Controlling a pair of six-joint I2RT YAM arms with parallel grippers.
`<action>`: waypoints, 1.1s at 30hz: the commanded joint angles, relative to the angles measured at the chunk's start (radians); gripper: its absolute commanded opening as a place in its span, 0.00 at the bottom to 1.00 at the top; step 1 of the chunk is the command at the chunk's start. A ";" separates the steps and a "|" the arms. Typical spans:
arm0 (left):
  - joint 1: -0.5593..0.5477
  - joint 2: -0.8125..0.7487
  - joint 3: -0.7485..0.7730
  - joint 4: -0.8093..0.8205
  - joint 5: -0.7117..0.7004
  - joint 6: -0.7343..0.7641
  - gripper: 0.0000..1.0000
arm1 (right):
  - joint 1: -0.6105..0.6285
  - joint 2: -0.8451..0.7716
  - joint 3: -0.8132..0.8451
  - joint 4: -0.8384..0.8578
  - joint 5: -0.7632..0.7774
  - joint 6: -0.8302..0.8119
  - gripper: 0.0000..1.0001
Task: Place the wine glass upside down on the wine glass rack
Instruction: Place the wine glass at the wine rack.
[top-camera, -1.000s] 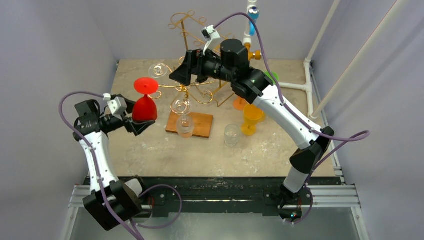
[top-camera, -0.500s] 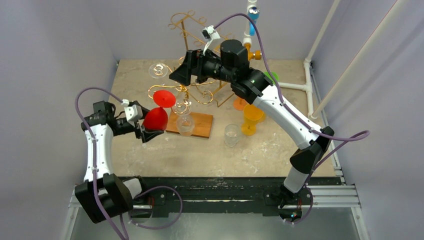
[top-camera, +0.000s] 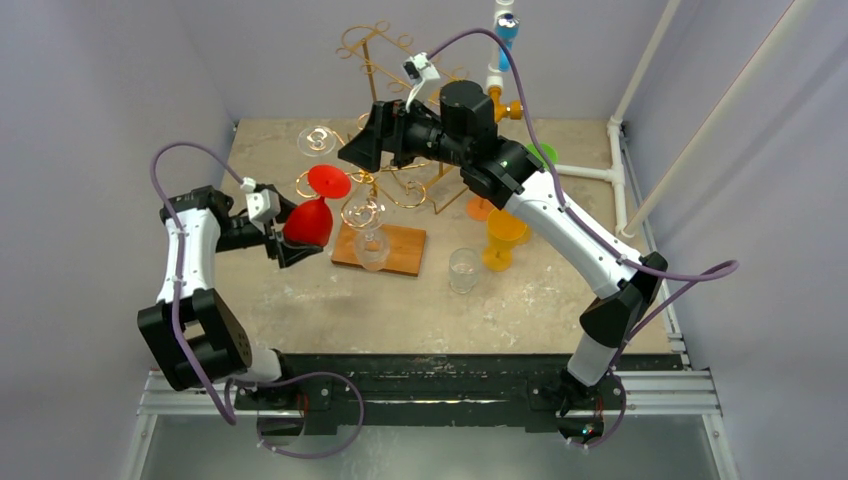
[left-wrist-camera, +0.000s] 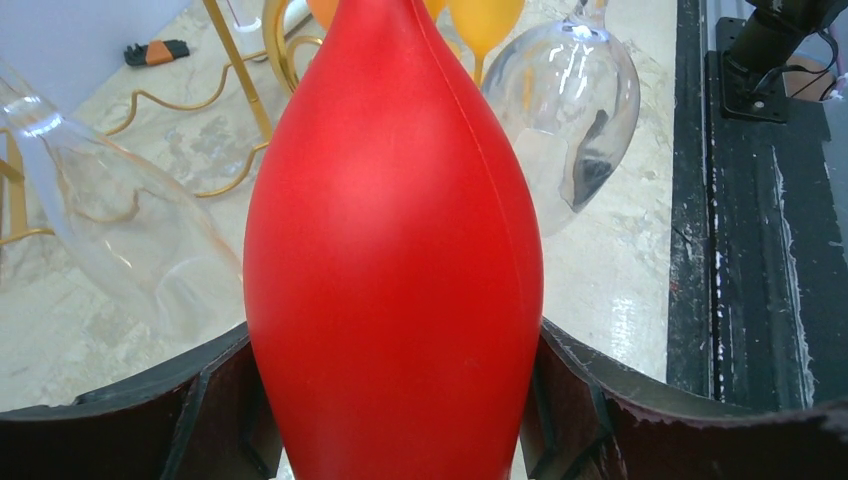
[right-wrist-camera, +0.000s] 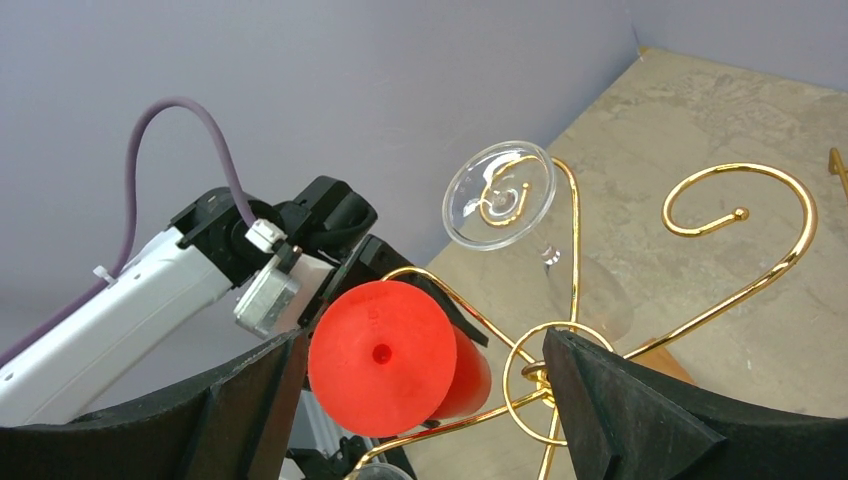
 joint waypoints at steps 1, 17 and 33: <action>-0.013 0.048 0.079 -0.013 0.086 0.077 0.00 | -0.002 -0.057 0.002 0.048 -0.004 0.007 0.99; -0.013 0.120 0.125 -0.013 0.146 0.089 0.00 | -0.002 -0.059 -0.007 0.035 -0.016 -0.011 0.99; 0.071 0.130 0.143 -0.013 0.180 0.068 0.00 | -0.002 -0.070 0.003 -0.002 -0.002 -0.027 0.99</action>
